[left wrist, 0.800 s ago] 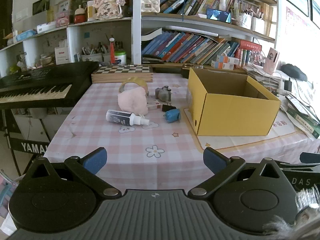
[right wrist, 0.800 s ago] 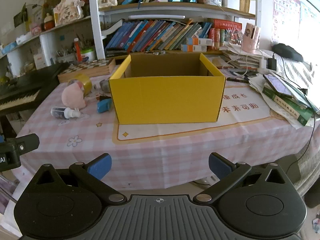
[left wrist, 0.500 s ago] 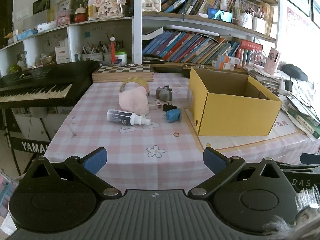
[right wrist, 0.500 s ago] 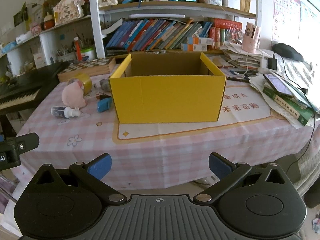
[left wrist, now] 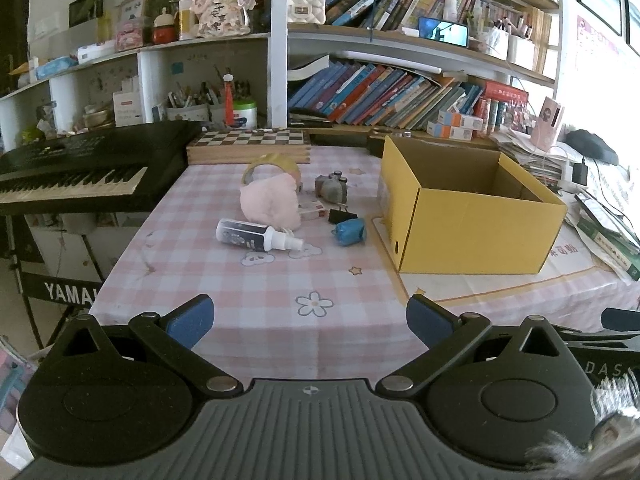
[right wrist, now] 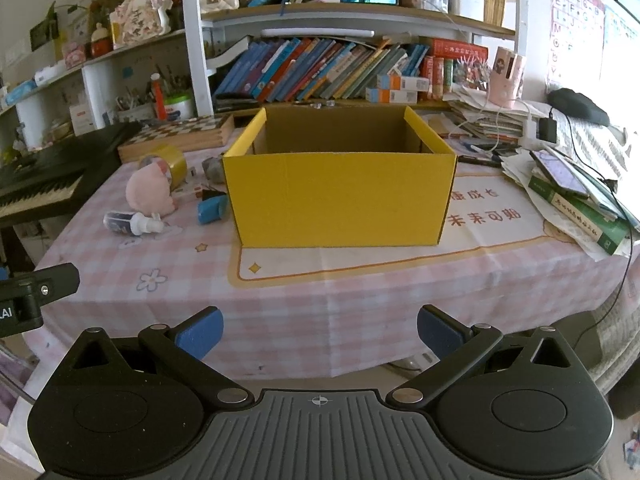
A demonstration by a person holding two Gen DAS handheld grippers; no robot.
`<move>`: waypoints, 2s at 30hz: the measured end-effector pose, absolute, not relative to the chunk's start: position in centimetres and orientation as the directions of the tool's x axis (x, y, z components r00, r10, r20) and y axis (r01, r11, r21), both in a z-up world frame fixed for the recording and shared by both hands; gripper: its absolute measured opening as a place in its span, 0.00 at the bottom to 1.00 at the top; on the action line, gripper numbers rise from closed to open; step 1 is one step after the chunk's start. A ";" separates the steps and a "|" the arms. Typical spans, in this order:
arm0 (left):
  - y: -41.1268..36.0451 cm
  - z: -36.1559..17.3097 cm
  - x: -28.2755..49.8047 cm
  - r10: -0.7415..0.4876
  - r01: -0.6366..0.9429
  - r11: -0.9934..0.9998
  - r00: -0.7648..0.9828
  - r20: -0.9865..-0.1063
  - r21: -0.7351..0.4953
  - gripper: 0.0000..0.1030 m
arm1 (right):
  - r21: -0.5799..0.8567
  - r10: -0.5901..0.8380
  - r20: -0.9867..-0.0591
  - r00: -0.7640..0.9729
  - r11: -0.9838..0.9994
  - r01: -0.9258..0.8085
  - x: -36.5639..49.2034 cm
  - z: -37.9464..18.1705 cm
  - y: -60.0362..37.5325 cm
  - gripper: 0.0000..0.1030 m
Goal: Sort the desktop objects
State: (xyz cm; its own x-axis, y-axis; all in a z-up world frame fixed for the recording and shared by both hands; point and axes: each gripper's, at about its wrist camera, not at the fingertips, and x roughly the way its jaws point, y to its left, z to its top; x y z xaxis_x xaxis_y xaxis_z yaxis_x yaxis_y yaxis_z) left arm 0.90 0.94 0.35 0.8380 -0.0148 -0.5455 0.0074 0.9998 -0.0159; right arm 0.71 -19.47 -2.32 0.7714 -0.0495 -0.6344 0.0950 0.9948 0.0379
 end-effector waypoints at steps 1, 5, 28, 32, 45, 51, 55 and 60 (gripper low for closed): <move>1.0 0.3 0.9 -0.014 0.006 1.000 0.838 -0.545 -0.016 1.00 | 0.038 -0.049 -0.635 0.771 0.995 0.095 0.7 -2.3 -19.5 1.00; 1.0 0.3 0.9 -0.015 0.007 1.000 0.838 -0.545 -0.017 1.00 | 0.038 -0.050 -0.635 0.771 0.995 0.095 0.7 -2.3 -19.5 1.00; 1.2 0.3 1.0 -0.016 0.008 1.000 0.839 -0.544 -0.017 1.00 | 0.039 -0.047 -0.635 0.771 0.995 0.092 0.6 -2.4 -19.4 1.00; 1.2 0.3 0.9 -0.014 0.006 1.000 0.839 -0.544 -0.017 1.00 | 0.038 -0.046 -0.635 0.771 0.995 0.091 0.6 -2.4 -19.4 1.00; 1.3 0.3 0.9 -0.016 0.007 1.000 0.839 -0.543 -0.018 1.00 | 0.028 -0.047 -0.631 0.774 0.996 0.083 0.4 -2.4 -19.0 1.00; 1.6 0.3 0.9 -0.011 0.001 1.000 0.840 -0.542 -0.020 1.00 | 0.026 -0.043 -0.634 0.772 0.997 0.078 0.5 -2.3 -18.9 1.00; 1.9 0.2 0.9 -0.010 -0.002 1.000 0.841 -0.541 -0.022 1.00 | 0.023 -0.044 -0.636 0.770 0.997 0.077 0.7 -2.2 -18.7 1.00; 1.9 0.2 0.9 -0.011 -0.001 1.000 0.840 -0.542 -0.022 1.00 | 0.020 -0.044 -0.638 0.769 0.997 0.074 0.8 -2.3 -18.4 1.00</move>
